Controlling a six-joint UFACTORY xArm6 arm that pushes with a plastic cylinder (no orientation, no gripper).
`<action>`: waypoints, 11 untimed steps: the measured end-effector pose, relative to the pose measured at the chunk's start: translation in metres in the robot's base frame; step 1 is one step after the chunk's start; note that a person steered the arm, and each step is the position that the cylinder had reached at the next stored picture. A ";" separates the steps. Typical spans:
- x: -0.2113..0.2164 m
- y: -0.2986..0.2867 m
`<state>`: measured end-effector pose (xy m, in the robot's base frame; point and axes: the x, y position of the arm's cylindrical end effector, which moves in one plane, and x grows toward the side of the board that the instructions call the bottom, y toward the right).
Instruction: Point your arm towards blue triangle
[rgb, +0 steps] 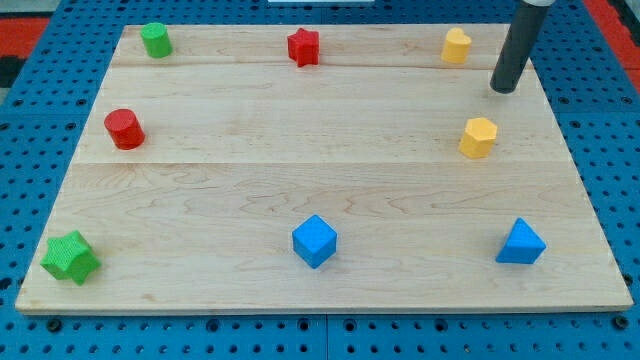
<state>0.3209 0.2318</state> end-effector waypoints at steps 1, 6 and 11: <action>-0.006 -0.008; 0.053 -0.172; 0.233 -0.077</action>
